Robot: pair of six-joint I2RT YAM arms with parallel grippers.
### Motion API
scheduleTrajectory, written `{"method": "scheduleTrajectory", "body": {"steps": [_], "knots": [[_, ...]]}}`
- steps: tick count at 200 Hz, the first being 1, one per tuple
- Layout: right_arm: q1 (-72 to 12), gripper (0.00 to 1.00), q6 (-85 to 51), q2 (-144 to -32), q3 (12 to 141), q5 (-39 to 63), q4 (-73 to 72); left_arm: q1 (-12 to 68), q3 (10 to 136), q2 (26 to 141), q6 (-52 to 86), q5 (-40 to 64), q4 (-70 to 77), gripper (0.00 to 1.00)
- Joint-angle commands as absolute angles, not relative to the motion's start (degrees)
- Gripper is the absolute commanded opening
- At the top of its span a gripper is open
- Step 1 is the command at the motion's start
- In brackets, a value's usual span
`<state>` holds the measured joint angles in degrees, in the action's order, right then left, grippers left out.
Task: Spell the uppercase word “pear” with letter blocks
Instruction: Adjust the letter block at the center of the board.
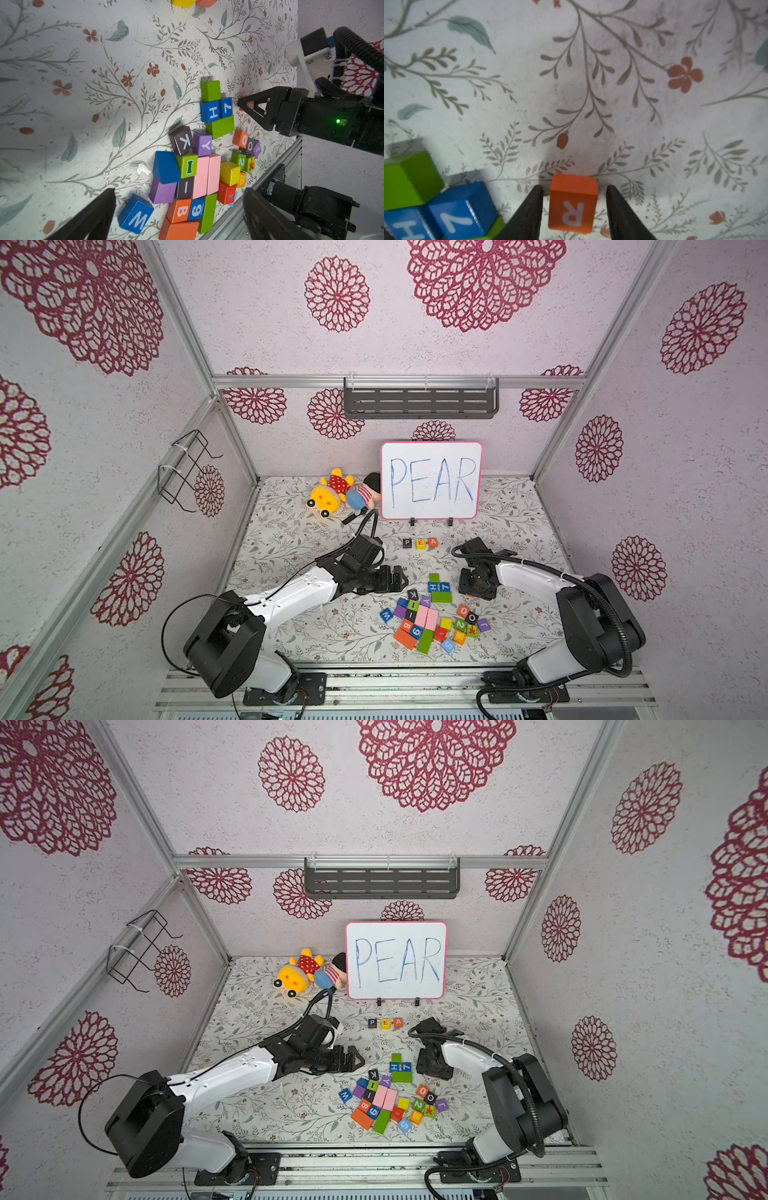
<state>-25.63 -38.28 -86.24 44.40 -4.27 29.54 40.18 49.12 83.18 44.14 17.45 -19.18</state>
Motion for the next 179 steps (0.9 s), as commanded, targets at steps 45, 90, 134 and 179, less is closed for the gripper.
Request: {"method": "scheduleTrajectory", "body": {"steps": [45,90,134,179], "knots": [[-27.3,0.48,-40.7,-88.4,45.3,2.3,26.0,39.8,47.8,81.0,43.6,17.2,-18.4,0.98],[-29.9,0.49,-42.5,-91.2,48.7,4.0,25.0,39.7,46.8,79.5,43.9,16.5,-18.2,0.98],[-31.1,0.54,-36.9,-89.6,51.7,-4.4,34.7,39.5,46.2,79.1,43.8,16.5,-18.1,0.98],[-32.5,0.61,-31.9,-87.7,51.8,-9.1,38.2,39.4,46.3,79.8,43.7,17.1,-17.5,0.98]]}}
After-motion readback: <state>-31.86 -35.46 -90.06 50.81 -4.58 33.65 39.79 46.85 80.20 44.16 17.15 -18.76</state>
